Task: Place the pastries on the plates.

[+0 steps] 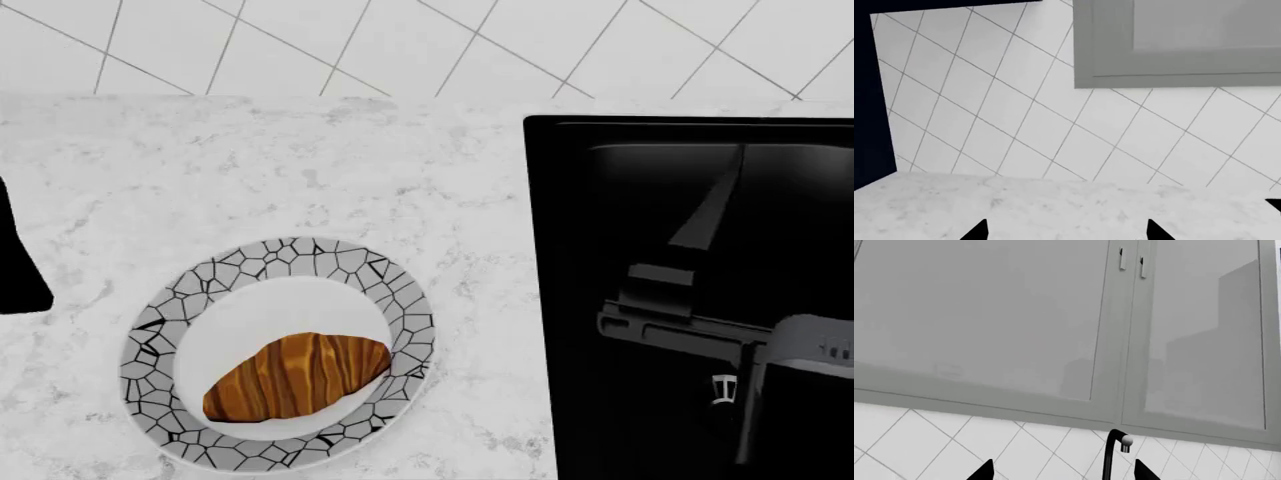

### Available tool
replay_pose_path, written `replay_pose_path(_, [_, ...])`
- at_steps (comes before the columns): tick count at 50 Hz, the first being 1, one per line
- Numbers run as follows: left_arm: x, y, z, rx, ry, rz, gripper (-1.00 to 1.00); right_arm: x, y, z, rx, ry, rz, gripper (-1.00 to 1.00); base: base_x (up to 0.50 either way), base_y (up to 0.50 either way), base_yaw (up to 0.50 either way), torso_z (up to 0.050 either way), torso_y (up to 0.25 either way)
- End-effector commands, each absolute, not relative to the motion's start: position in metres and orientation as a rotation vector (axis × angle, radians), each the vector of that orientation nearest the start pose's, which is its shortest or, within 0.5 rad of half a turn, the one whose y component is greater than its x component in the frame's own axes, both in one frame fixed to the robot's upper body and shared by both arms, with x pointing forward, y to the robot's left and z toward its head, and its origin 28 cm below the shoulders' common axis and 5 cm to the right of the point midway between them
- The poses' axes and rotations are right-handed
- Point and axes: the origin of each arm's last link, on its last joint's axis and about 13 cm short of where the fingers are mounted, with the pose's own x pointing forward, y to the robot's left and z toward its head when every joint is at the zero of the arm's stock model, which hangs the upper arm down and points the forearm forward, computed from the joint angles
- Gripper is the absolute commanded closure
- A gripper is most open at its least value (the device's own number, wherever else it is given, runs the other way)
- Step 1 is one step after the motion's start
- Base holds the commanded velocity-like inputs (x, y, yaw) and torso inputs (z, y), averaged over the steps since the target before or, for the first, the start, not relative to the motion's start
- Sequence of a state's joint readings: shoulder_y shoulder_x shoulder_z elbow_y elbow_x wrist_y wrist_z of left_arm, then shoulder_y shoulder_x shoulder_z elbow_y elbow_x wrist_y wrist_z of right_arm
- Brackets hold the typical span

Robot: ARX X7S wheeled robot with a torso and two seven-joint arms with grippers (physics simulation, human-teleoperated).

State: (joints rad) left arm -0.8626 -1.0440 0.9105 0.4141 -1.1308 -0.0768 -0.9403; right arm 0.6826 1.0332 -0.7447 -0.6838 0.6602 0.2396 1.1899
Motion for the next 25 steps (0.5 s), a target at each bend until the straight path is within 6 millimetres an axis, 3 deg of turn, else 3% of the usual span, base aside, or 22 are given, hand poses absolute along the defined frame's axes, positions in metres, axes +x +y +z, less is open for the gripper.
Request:
replay_pose_path(1, [0.238,0.262,0.185,0.004,-0.162,0.169,-1.00,0.215,-0.137,0.205,-0.229,-0.518,-0.306,-1.00,0.00,0.00,0.00,0.000,0.000])
replay_pose_path(25, [0.251,0.269,0.171,-0.034,-0.109,0.222,-1.00,0.230,-0.138,0.186,-0.181,-0.468,-0.319,-1.00,0.00,0.00,0.00,0.000,0.000])
